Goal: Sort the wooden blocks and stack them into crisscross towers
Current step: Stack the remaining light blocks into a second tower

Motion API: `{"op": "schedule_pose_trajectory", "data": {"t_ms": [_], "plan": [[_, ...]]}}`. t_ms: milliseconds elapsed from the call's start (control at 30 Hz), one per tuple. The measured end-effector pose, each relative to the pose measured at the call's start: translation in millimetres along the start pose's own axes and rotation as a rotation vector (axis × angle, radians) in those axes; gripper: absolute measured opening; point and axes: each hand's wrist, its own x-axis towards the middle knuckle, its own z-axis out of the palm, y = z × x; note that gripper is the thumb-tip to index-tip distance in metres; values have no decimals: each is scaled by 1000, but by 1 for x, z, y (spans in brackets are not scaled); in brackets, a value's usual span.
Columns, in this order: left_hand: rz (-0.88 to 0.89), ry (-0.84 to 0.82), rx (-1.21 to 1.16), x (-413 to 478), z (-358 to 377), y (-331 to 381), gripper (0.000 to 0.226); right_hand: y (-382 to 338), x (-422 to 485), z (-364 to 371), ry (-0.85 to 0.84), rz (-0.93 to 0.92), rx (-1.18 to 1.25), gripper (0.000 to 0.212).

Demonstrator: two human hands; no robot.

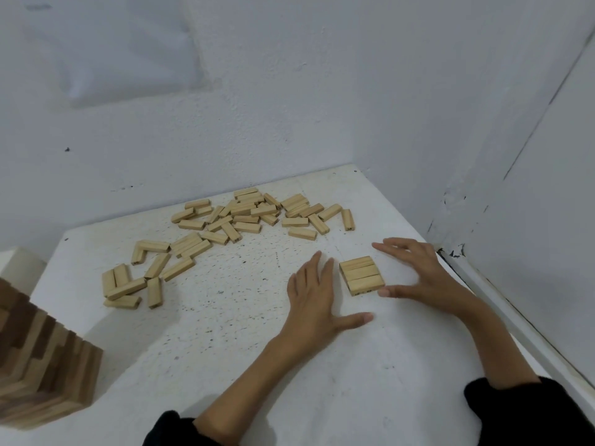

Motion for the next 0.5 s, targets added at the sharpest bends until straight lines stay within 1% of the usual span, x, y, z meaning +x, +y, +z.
{"op": "schedule_pose_trajectory", "data": {"t_ms": [100,233,333,433,500], "plan": [[13,95,-165,13,-6,-7,115,-3,14,-8,-119,25,31,78],[-3,145,-308,20,-10,-12,91,4,21,-11,-153,18,39,80],[-12,147,-286,21,-7,-16,84,8,22,-9,-155,-2,15,76],[-11,166,-249,23,-5,-16,71,10,22,-8,-148,-19,-4,71],[-17,181,-245,24,-4,-17,66,12,22,-8,-143,-28,1,64]]}}
